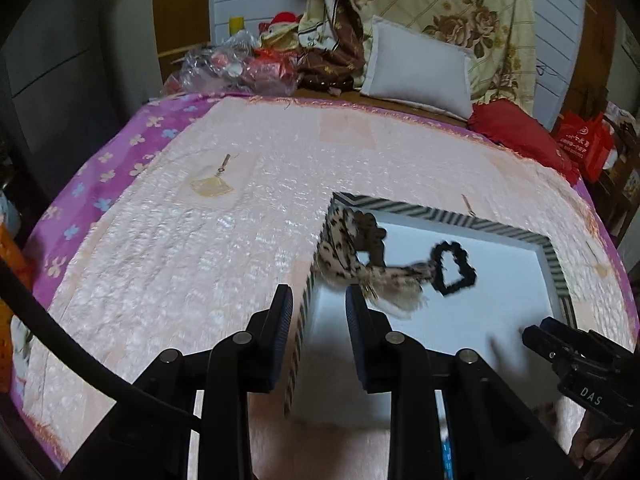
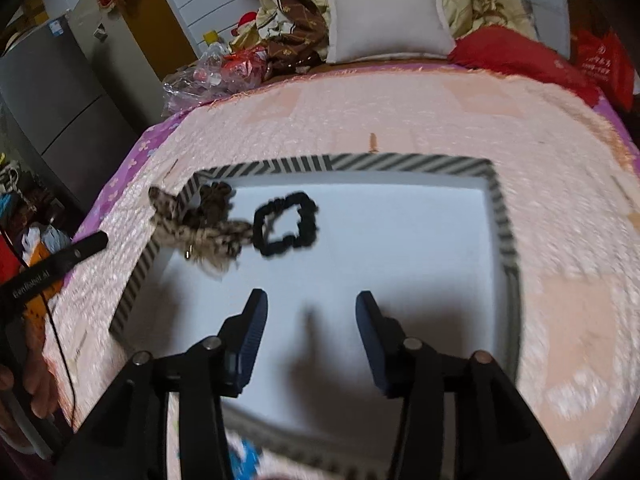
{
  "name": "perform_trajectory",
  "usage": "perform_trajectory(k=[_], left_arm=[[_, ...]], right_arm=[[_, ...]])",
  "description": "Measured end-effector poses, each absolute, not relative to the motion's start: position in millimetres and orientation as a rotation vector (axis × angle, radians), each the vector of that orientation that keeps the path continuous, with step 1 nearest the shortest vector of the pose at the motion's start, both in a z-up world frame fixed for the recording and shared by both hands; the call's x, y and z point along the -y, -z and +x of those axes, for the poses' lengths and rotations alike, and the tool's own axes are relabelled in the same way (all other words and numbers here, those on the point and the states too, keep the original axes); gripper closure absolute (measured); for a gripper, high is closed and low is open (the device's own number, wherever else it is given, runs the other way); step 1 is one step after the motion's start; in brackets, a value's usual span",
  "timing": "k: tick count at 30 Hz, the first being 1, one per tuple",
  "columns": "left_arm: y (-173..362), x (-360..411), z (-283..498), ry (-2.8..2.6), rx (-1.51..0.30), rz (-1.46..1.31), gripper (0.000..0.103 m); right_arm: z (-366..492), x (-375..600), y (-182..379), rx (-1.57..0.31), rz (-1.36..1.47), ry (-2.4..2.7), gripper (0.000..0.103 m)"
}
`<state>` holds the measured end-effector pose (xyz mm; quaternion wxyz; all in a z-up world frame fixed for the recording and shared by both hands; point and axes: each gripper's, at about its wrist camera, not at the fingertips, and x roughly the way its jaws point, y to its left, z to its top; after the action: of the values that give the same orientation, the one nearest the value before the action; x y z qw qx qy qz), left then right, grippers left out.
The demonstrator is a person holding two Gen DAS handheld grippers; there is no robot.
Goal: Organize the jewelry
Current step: 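Withdraw both open tools from the tray back toward the jewelry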
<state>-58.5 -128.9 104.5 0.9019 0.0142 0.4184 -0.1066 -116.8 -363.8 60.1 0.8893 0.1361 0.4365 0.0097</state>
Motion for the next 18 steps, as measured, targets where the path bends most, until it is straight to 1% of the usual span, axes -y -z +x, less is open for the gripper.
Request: perform_trajectory(k=[11,12,16,18], left_arm=[[-107,122,-140,0.223,-0.83,0.052,0.083],[-106,122,-145,0.223,-0.83,0.054,0.083],[-100,121,-169,0.221,-0.835,0.063,0.083],[-96,120,-179,0.221,-0.842,0.052,0.083]], right_arm=[[-206,344,-71,-0.849,0.239,0.005,0.051],[-212,340,-73,-0.841,0.228,0.007,0.05],[-237,325,-77,-0.809,0.239,-0.012,0.04],[-245,317,-79,-0.803,0.211,-0.001,0.04]])
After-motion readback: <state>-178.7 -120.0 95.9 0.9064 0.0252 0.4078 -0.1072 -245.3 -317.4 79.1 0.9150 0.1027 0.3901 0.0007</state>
